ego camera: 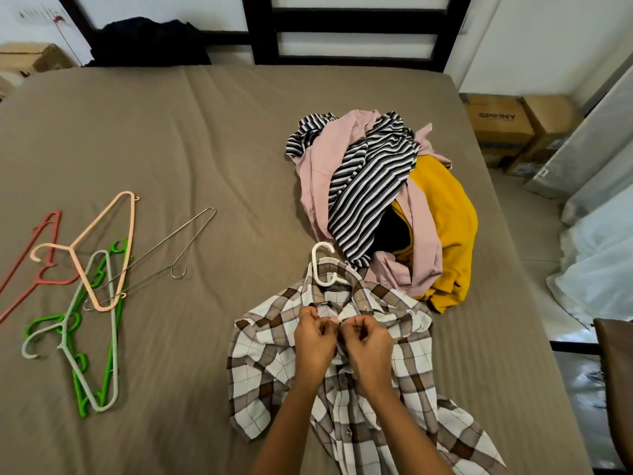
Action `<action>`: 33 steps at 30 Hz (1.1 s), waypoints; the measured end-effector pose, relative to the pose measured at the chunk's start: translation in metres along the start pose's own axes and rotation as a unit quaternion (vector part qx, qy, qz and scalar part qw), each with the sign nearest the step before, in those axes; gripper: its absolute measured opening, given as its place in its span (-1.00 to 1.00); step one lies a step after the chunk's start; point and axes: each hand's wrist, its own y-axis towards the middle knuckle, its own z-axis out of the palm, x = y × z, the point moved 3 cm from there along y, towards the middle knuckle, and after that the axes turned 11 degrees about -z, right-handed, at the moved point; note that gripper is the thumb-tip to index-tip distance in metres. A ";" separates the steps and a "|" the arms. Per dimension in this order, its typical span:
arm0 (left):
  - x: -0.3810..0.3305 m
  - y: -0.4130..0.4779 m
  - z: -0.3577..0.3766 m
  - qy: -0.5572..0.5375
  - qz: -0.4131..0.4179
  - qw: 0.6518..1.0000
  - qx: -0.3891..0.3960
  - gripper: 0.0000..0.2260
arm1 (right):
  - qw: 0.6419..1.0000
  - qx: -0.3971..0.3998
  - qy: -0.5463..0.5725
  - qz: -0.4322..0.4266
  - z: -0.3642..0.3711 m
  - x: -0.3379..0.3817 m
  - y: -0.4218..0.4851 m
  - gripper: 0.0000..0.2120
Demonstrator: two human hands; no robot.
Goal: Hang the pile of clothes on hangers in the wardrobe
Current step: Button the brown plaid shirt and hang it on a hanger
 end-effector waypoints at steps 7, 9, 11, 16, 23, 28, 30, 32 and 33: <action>0.012 0.030 -0.016 -0.002 -0.005 0.995 0.104 -0.91 | 0.967 0.142 0.005 0.211 -0.008 -0.021 0.049 -0.92; 0.009 0.049 -0.034 0.064 0.023 0.997 -0.044 -0.85 | 0.982 0.060 -0.181 0.007 -0.021 -0.013 0.076 -0.89; -0.002 0.068 -0.051 0.069 0.048 0.984 -0.156 -0.77 | 0.965 0.016 -0.236 -0.116 -0.023 -0.009 0.105 -0.91; -0.017 0.130 -0.031 0.253 0.077 0.957 -0.115 -0.64 | 0.834 0.274 -0.455 -0.148 0.038 -0.054 0.158 -0.71; -0.015 0.159 -0.006 0.574 0.133 0.801 -0.106 -0.74 | 0.778 0.246 -0.544 -0.196 0.046 -0.059 0.165 -0.74; -0.071 0.116 -0.029 0.484 0.233 0.838 -0.099 -0.80 | 0.875 0.063 -0.372 -0.303 -0.019 0.013 0.149 -0.92; -0.123 0.074 -0.035 0.433 0.285 0.850 -0.093 -0.70 | 0.863 0.001 -0.352 -0.363 -0.047 0.064 0.137 -0.90; -0.181 0.018 -0.043 0.322 0.342 0.882 -0.046 -0.52 | 0.841 -0.067 -0.339 -0.415 -0.077 0.126 0.123 -0.91; -0.210 -0.013 -0.047 0.263 0.374 0.889 -0.011 -0.49 | 0.828 -0.105 -0.336 -0.437 -0.094 0.157 0.118 -0.90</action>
